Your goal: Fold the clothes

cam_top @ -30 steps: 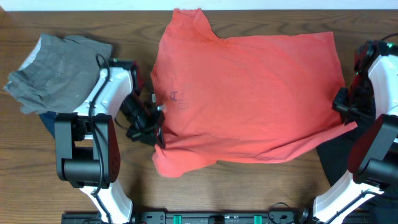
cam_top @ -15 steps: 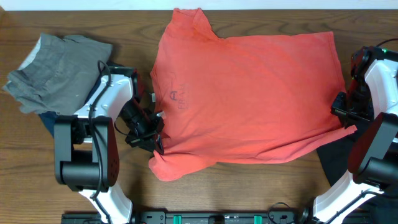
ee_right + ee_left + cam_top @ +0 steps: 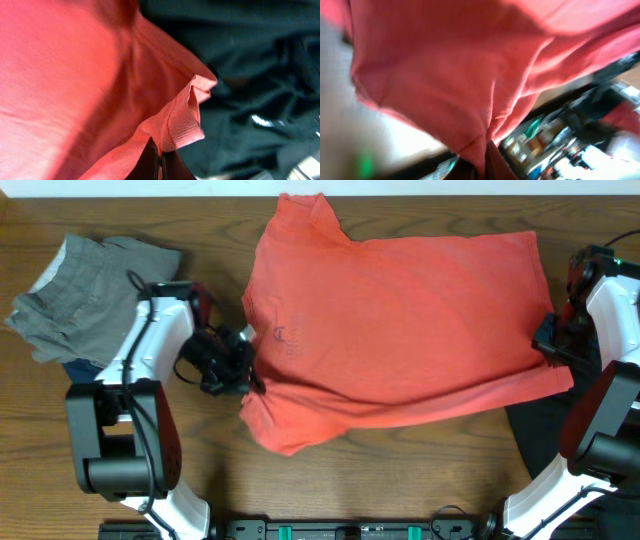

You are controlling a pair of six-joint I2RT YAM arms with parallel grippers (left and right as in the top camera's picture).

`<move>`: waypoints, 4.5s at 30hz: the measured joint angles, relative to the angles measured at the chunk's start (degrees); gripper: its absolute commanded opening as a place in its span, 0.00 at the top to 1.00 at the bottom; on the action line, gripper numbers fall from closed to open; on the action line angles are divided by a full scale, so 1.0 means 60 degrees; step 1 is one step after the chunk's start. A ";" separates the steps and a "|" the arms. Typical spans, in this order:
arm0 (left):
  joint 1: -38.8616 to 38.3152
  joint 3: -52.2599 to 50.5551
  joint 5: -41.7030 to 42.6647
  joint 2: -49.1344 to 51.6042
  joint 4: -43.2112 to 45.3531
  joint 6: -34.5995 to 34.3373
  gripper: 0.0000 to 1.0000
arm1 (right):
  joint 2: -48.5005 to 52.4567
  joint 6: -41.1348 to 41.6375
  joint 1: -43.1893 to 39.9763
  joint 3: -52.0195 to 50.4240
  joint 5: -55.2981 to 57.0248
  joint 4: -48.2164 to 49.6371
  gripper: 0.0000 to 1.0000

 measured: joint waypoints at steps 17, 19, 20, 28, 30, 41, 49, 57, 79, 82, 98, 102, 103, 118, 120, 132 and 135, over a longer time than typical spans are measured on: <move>0.0914 0.0069 0.2925 0.0000 0.5810 -0.2739 0.89 | 0.0000 0.0000 -0.0025 -0.0015 -0.0947 0.3042 0.99; 0.0892 0.0069 0.2925 0.0000 0.6029 -0.2940 0.57 | 0.0000 0.0029 -0.0025 -0.0015 -0.0969 0.3260 0.82; 0.0885 0.0073 0.2922 0.0000 0.6109 -0.3042 0.44 | 0.0000 0.0073 -0.0025 -0.0015 -0.0973 0.3351 0.67; 0.0845 0.0080 0.2743 0.0000 0.6069 -0.3435 0.28 | 0.0000 0.0036 -0.0025 -0.0015 -0.1155 0.3654 0.39; 0.0841 0.0087 0.2546 0.0000 0.5748 -0.3446 0.27 | 0.0000 0.0036 -0.0025 -0.0015 -0.1158 0.3537 0.38; 0.0583 -0.0510 -0.1370 -0.0025 0.3774 -0.3198 0.27 | 0.0000 -0.0040 -0.0025 -0.0306 -0.1184 0.2521 0.41; 0.0576 -0.0965 -0.2827 -0.0029 0.4608 -0.3115 0.47 | 0.0000 -0.0109 -0.0025 -0.0678 -0.1184 0.2229 0.49; 0.0535 -0.1636 -0.3027 -0.0036 0.5431 -0.3118 0.48 | 0.0000 -0.0109 -0.0025 -0.0681 -0.1184 0.2073 0.50; 0.0368 -0.1905 -0.5439 -0.0036 0.4670 -0.3260 0.94 | 0.0000 -0.0219 -0.0025 -0.0685 -0.1177 0.1902 0.57; 0.0688 -0.1905 -0.5584 -0.0036 0.4455 -0.3275 0.90 | 0.0000 -0.0244 -0.0025 -0.0685 -0.1177 0.1898 0.57; 0.0546 -0.1410 -0.5399 -0.3078 0.3435 -0.3381 0.10 | 0.0000 -0.0266 -0.0025 -0.0685 -0.1177 0.1861 0.56; -0.0229 -0.1406 -0.5402 -0.3308 0.3446 -0.3246 0.14 | 0.0000 -0.0266 -0.0025 -0.0685 -0.1173 0.1851 0.56; -0.0517 -0.1410 -0.5402 -0.3264 0.3468 -0.3213 0.15 | 0.0000 -0.0266 -0.0025 -0.0685 -0.1173 0.1836 0.56; -0.2626 -0.2167 -0.5125 -0.1286 0.4127 -0.3217 0.24 | 0.0000 -0.0270 -0.0025 -0.0685 -0.1173 0.1701 0.56; -0.2630 -0.2167 -0.4812 -0.0969 0.4269 -0.3213 0.24 | 0.0000 -0.0270 -0.0025 -0.0685 -0.1177 0.1701 0.56; -0.2652 -0.2167 -0.4000 -0.0597 0.4422 -0.3184 0.33 | 0.0000 -0.0291 -0.0025 -0.0685 -0.1173 0.1687 0.57; -0.2718 -0.2186 -0.3814 -0.0597 0.4568 -0.3184 0.35 | 0.0000 -0.0291 -0.0025 -0.0685 -0.1173 0.1687 0.58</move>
